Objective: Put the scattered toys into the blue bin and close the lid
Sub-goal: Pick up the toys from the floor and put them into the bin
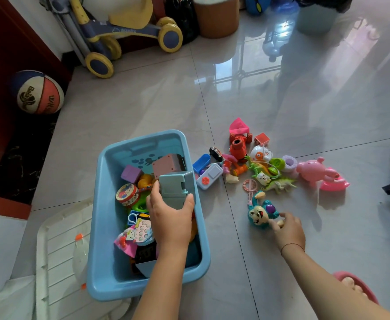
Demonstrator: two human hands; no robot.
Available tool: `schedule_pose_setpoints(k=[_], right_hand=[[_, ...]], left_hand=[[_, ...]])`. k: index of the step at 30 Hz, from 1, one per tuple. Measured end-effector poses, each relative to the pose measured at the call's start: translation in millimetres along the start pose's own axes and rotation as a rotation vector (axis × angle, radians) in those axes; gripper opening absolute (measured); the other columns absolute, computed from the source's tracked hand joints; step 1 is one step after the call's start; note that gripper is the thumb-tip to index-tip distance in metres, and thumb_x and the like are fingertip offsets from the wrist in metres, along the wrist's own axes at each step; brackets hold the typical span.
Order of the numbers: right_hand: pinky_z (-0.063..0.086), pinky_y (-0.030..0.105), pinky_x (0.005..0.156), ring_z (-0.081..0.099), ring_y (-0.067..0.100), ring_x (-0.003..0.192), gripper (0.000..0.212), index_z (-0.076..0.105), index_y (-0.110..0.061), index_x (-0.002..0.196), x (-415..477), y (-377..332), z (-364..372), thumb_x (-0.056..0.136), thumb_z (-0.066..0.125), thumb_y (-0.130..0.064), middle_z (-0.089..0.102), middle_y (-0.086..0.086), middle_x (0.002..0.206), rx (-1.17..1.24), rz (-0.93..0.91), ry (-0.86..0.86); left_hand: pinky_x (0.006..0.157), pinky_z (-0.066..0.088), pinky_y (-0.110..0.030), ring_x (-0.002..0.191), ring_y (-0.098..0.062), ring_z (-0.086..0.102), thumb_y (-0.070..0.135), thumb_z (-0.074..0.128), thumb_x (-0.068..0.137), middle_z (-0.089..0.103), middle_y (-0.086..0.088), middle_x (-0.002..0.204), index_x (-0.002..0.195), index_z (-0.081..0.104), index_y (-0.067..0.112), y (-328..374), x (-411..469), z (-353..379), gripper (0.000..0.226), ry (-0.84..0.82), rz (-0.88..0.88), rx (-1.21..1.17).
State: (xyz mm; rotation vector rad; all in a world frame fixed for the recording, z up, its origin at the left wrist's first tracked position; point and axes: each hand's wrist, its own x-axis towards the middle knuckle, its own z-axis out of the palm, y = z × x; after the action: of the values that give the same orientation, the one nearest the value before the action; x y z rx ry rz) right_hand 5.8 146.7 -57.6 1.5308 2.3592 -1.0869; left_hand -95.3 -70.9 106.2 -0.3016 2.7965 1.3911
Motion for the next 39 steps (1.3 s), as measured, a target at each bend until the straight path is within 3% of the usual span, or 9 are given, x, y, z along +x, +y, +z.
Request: schedule_pose_setpoints(k=[5,10,16,20,25,28,32,36,39], right_hand=[[0.045,0.036,0.080,0.057,0.036,0.093,0.023,0.064,-0.004,0.101,1.9,1.2,-1.9,0.079,0.064,-0.009,0.060,0.021,0.109,0.070,0.044,0.037],[0.056,0.034,0.071,0.067,0.025,0.070,0.018,0.069,-0.006,0.091,-19.4,-28.7,-13.8,0.073,0.064,-0.007,0.070,0.013,0.086,0.389,0.203,0.013],[0.052,0.016,0.049,0.067,0.022,0.074,0.015,0.065,-0.010,0.093,-84.2,-131.7,-45.7,0.080,0.060,-0.005,0.064,0.006,0.083,0.737,-0.179,-0.032],[0.059,0.030,0.068,0.065,0.016,0.078,0.012,0.065,-0.020,0.091,-131.6,-162.6,-33.4,0.082,0.061,-0.013,0.063,-0.002,0.085,0.511,-0.500,-0.160],[0.051,0.029,0.085,0.058,0.018,0.095,0.023,0.062,-0.023,0.106,-166.6,-152.0,4.0,0.083,0.061,-0.022,0.054,-0.003,0.110,-0.074,-0.688,-0.356],[0.052,0.026,0.079,0.056,0.017,0.095,0.027,0.058,-0.027,0.112,-180.5,-139.1,12.2,0.085,0.059,-0.028,0.045,-0.007,0.118,-0.207,-0.780,-0.283],[0.038,0.033,0.098,0.045,0.020,0.115,0.036,0.052,-0.035,0.121,-191.8,-128.5,26.4,0.085,0.055,-0.036,0.043,-0.006,0.129,-0.320,-0.999,-0.314],[0.050,0.034,0.084,0.064,0.020,0.090,0.025,0.067,-0.039,0.087,-192.6,-130.2,47.5,0.064,0.058,-0.041,0.063,-0.005,0.103,-0.491,-1.081,-0.163],[0.049,0.036,0.084,0.063,0.024,0.089,0.019,0.070,-0.031,0.081,-186.5,-139.5,59.1,0.069,0.056,-0.037,0.063,-0.001,0.095,-0.507,-1.034,-0.121]], left_hand=[[0.085,0.041,-0.025,0.112,-0.012,0.043,0.029,0.075,0.075,0.044,-0.002,0.132,0.142,0.034,0.018,2.5,-2.3,8.9,0.079,-0.006,0.020,0.009],[0.082,0.042,-0.024,0.107,-0.008,0.042,0.028,0.074,0.076,0.044,-0.001,0.133,0.142,0.032,0.019,2.2,-1.8,-1.3,0.078,0.009,0.016,-0.017],[0.079,0.042,-0.028,0.102,-0.018,0.050,0.023,0.075,0.075,0.046,-0.006,0.123,0.138,0.037,0.015,-24.4,9.2,-58.7,0.074,0.154,-0.076,0.012],[0.085,0.049,-0.040,0.098,-0.025,0.056,0.017,0.081,0.063,0.055,-0.008,0.118,0.128,0.048,0.016,-69.2,20.5,-100.6,0.073,0.097,-0.220,0.119],[0.084,0.050,-0.041,0.097,-0.030,0.059,0.023,0.080,0.060,0.057,-0.010,0.115,0.122,0.050,0.015,-90.4,20.4,-118.1,0.070,0.113,-0.330,0.151],[0.082,0.047,-0.040,0.100,-0.031,0.057,0.027,0.079,0.064,0.053,-0.011,0.119,0.125,0.047,0.013,-96.2,16.9,-116.4,0.070,0.089,-0.372,0.160],[0.086,0.047,-0.042,0.106,-0.034,0.054,0.032,0.076,0.069,0.049,-0.014,0.122,0.127,0.041,0.009,-102.2,9.6,-108.9,0.072,-0.010,-0.442,0.260],[0.088,0.045,-0.044,0.113,-0.036,0.050,0.031,0.072,0.075,0.043,-0.017,0.129,0.139,0.029,0.013,-99.2,4.9,-99.6,0.079,-0.062,-0.385,0.440],[0.093,0.044,-0.042,0.116,-0.036,0.050,0.035,0.070,0.078,0.035,-0.018,0.133,0.147,0.014,0.024,-101.0,10.7,-101.9,0.090,-0.178,-0.394,0.583]])
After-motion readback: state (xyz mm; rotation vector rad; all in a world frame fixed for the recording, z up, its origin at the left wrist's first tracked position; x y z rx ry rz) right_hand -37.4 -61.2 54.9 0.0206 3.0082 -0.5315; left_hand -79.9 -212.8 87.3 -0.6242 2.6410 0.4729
